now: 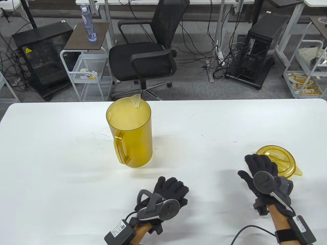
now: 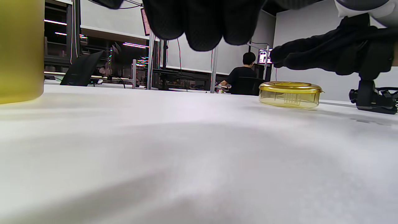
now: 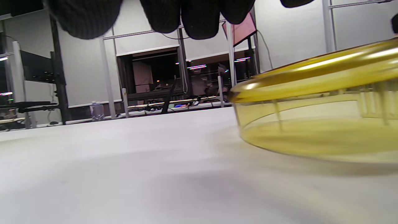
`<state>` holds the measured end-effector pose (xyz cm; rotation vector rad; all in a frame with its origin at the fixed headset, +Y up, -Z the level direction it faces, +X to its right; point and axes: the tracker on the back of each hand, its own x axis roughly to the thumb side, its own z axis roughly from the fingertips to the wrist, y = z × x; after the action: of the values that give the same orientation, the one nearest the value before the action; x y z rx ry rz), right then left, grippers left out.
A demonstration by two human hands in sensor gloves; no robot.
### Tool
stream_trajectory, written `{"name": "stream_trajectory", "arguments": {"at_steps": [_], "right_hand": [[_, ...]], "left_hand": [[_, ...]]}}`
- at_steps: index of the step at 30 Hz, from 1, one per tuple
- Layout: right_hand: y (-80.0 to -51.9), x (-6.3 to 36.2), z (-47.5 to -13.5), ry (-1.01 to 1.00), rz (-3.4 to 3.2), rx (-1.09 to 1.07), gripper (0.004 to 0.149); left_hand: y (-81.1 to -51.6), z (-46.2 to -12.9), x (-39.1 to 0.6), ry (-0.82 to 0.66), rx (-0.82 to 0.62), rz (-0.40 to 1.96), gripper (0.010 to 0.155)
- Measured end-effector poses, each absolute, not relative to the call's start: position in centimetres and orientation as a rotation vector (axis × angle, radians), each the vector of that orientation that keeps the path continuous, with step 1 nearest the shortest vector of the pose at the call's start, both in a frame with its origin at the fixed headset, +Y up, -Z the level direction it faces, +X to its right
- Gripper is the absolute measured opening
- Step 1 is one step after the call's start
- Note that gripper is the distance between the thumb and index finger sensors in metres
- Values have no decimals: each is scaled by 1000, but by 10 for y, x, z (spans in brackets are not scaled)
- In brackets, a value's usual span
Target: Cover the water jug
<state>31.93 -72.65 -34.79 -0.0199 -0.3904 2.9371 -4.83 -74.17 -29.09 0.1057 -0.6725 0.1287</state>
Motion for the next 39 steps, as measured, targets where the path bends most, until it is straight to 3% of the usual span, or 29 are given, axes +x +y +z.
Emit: {"name": "stream_trajectory", "arguments": {"at_steps": [15,24,28,39], "right_hand": [[-741,379,-357,-343,2919,-420,72],[-744,376,-358,-330,2976,-441,68],[-751,371,-363,-126,3042,-491,67],[-751,368,-363,-189,3063,-553,65]], "left_hand": [[-739,-287,-46,-694,132,112,58],[-738,-287,-46,-696,141,107,58],[-738,-287,-47,-695,138,109,58],[-738,-287,-47,-695,133,110,58]]}}
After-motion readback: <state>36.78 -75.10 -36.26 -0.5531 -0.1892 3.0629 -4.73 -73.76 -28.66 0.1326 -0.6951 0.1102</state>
